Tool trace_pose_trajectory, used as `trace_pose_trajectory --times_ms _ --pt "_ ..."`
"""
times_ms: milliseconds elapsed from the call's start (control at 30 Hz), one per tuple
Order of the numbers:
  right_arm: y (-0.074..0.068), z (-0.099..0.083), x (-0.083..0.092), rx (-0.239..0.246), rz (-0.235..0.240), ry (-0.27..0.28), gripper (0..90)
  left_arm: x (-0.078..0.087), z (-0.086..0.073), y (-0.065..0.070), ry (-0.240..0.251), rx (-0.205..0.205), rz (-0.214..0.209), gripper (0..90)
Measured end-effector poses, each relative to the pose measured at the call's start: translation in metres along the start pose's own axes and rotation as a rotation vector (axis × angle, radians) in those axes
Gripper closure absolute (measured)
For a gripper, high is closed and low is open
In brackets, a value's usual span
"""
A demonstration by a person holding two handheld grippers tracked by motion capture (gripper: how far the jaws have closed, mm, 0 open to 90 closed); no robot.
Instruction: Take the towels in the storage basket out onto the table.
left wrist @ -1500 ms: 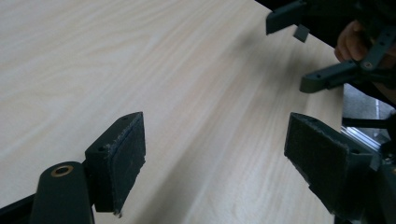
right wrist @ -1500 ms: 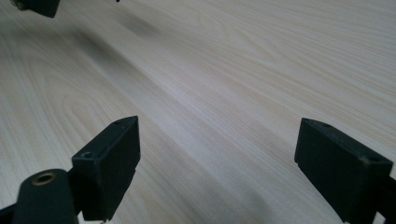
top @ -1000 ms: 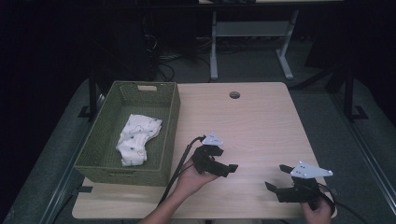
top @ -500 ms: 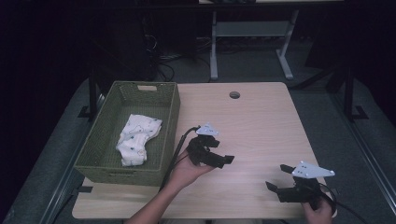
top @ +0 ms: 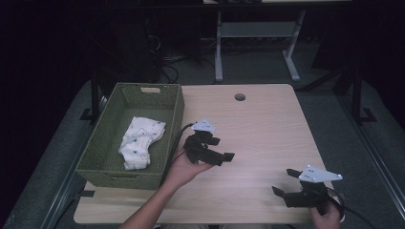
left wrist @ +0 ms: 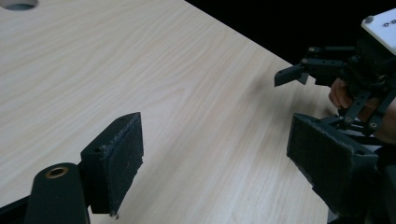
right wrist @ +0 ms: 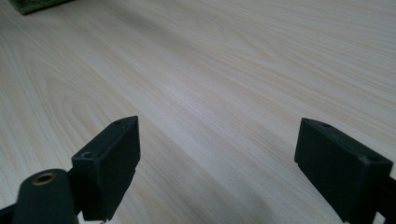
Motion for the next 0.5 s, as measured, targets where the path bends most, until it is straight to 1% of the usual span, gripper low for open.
trace_pose_trajectory --times_ms 33,67,100,133,167,233,300,367,400,433,467,500 --pt "0.001 0.000 0.000 0.001 -0.001 0.004 14.0 0.006 0.003 -0.001 -0.001 0.006 -0.003 18.4" --pt "0.001 0.000 0.000 0.001 -0.001 0.004 14.0 0.006 0.003 -0.001 -0.001 0.006 -0.003 18.4" --pt "0.001 0.000 0.000 0.002 -0.003 0.002 14.0 0.012 0.005 -0.003 0.003 0.004 0.009 18.4" --pt "0.001 0.000 0.000 0.002 -0.003 0.002 14.0 0.012 0.005 -0.003 0.003 0.004 0.009 18.4" --pt "0.001 0.000 -0.001 0.002 -0.002 0.000 14.0 0.016 0.006 -0.005 0.003 0.007 0.005 18.4" --pt "-0.001 0.000 -0.001 0.008 0.006 0.003 14.0 0.026 0.009 -0.010 0.027 0.026 -0.002 18.9" --pt "-0.002 0.001 0.000 0.007 0.009 0.006 14.0 0.029 0.010 -0.011 0.033 0.031 -0.005 18.9" --pt "-0.002 0.001 0.000 0.007 0.009 0.010 14.0 0.035 0.011 -0.014 0.028 0.033 0.005 18.9" --pt "-0.002 0.001 0.000 0.007 0.009 0.010 14.0 0.038 0.011 -0.015 0.030 0.037 -0.002 18.9" --pt "-0.002 0.001 0.000 0.006 0.010 0.007 14.0 0.044 0.013 -0.017 0.035 0.055 -0.021 18.9" --pt "-0.002 0.001 0.000 0.006 0.010 0.007 14.0 0.044 0.013 -0.017 0.035 0.055 -0.021 18.9" --pt "-0.002 0.000 -0.001 0.011 0.012 0.000 14.0 0.049 0.013 -0.020 0.028 0.065 -0.032 18.9"
Point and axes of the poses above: each handheld gripper's, and its own axes: x roughly backward along the jaws, z roughly out of its top, y roughly to its right, the point moved 6 cm from there along -x, roughly forward along the jaws, and after that the axes turned 6 degrees about -z, right-handed, at the moved point
